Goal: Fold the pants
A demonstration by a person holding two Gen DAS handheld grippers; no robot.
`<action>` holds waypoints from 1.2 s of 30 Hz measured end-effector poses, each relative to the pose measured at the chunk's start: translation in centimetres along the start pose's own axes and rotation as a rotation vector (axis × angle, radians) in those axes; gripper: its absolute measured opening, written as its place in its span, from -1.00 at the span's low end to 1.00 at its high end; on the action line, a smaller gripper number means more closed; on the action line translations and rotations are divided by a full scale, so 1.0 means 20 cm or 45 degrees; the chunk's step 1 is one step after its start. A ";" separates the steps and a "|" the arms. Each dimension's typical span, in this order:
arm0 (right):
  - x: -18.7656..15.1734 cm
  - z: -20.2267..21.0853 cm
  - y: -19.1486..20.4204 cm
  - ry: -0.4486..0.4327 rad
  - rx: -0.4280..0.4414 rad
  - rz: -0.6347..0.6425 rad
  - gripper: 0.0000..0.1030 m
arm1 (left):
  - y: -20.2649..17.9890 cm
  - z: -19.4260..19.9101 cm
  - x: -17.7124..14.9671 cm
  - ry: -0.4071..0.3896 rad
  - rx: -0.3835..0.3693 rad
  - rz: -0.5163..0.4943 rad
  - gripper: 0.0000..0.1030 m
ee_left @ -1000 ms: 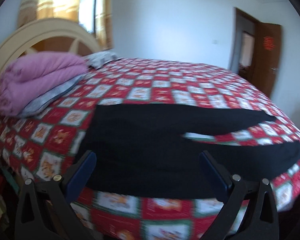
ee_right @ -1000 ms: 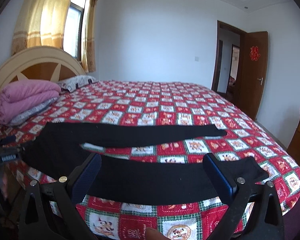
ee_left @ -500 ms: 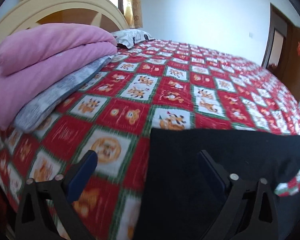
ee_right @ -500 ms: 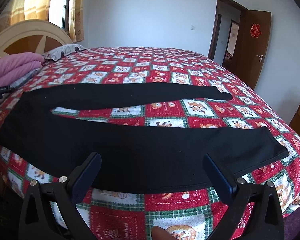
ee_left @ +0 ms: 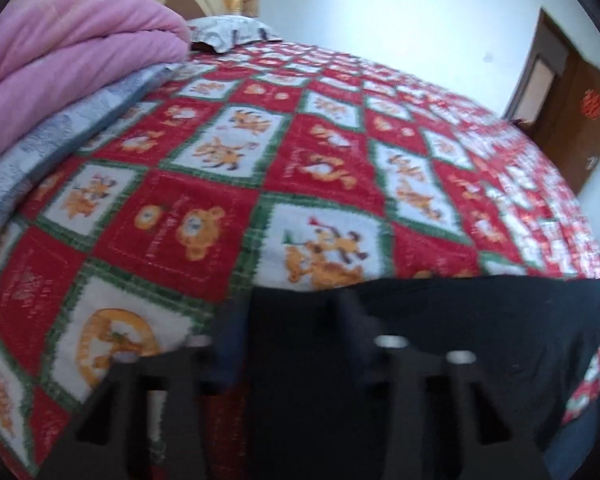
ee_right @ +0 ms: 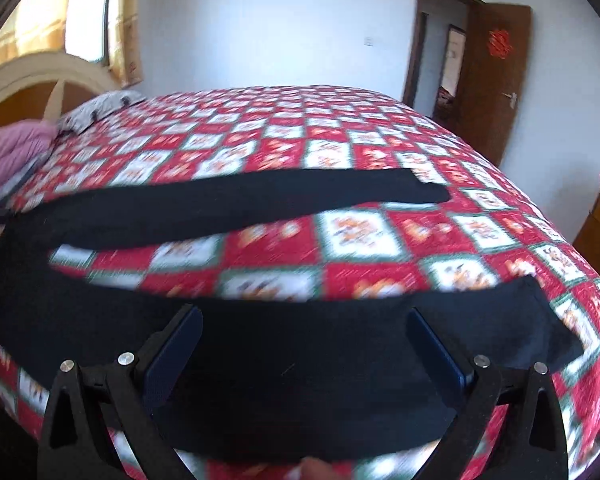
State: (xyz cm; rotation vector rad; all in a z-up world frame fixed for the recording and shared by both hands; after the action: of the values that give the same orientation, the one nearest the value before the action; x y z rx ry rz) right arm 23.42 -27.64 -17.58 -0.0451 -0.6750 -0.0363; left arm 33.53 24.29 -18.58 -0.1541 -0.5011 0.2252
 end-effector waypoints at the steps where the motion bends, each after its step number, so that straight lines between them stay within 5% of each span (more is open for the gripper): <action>1: 0.04 -0.01 -0.05 -0.010 -0.004 -0.017 0.91 | -0.01 0.00 0.00 -0.005 -0.010 -0.007 -0.48; 5: 0.26 -0.09 -0.29 -0.006 -0.057 -0.075 0.19 | -0.04 -0.01 0.00 -0.016 -0.013 -0.038 -0.59; 13: 0.70 -0.37 -0.74 0.053 -0.044 -0.304 0.02 | -0.04 -0.03 0.01 -0.029 -0.014 -0.041 -0.60; 19: 0.95 -0.67 -0.86 0.114 -0.048 -0.318 0.02 | -0.06 -0.04 0.00 -0.041 0.027 -0.061 -0.60; 27: 1.09 -1.07 -0.90 0.210 -0.045 -0.262 0.02 | -0.07 -0.05 0.00 -0.051 0.058 -0.074 -0.60; 33: 1.12 -1.31 -0.93 0.303 0.056 -0.257 0.02 | -0.07 -0.06 0.00 -0.048 0.041 -0.064 -0.60; 36: 1.13 -1.32 -0.91 0.298 0.102 -0.208 -0.58 | -0.07 -0.06 0.00 -0.050 0.041 -0.064 -0.60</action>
State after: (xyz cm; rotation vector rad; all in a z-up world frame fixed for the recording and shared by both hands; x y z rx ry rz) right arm 56.66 -47.70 -23.43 0.0906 -0.4446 -0.1695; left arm 34.34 22.78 -19.41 -0.1055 -0.5392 0.1874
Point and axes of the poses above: each gripper's, at about its wrist camera, not at the fingertips, and z roughly against the way its jaws point, y to its left, x to its top, the point moved 1 cm from there along -z, roughly the way its jaws point, and after that the axes turned 12 degrees about y, right-handed, at the moved point
